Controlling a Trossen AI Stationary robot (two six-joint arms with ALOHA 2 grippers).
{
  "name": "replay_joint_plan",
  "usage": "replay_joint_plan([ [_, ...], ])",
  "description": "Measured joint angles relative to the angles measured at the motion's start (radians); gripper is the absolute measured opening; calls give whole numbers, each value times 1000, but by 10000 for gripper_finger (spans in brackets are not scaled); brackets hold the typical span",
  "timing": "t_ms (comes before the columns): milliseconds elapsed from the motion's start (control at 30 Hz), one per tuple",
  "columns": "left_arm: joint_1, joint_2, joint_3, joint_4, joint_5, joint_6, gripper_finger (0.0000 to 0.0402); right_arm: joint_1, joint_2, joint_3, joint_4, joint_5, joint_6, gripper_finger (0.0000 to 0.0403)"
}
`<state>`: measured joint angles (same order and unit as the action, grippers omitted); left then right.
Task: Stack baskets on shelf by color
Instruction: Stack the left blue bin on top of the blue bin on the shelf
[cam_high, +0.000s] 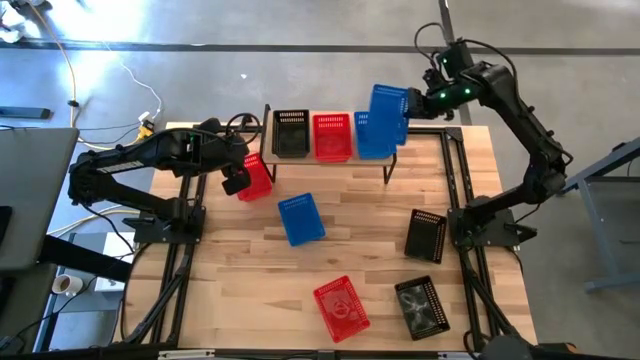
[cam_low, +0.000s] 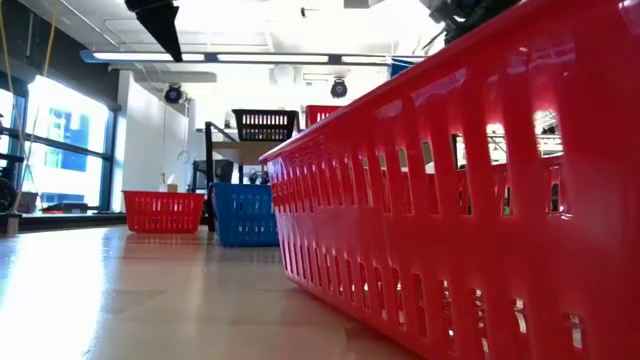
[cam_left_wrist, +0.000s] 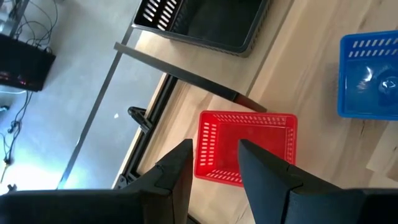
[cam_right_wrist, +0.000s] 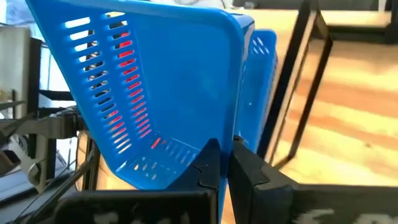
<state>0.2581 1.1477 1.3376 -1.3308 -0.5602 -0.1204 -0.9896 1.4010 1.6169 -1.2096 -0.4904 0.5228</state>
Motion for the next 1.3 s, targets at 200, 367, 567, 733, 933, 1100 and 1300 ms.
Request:
replay_joint_plan([
  [200,0,0,0,0,0,0,117,51,0,0,4,10,9,0],
  [367,0,0,0,-2,2,0,117,114,0,0,1,16,19,0],
  [567,0,0,0,-4,2,1,117,161,5,31,31,28,45,0],
  [733,0,0,0,-4,2,19,117,135,66,230,-68,87,-4,0],
  [933,0,0,0,-4,2,18,117,88,226,491,-291,95,-96,0],
  [1100,0,0,0,-4,1,16,117,84,301,553,-356,98,-119,0],
  [1300,-1,0,0,-4,0,15,117,100,311,491,-362,88,-101,0],
])
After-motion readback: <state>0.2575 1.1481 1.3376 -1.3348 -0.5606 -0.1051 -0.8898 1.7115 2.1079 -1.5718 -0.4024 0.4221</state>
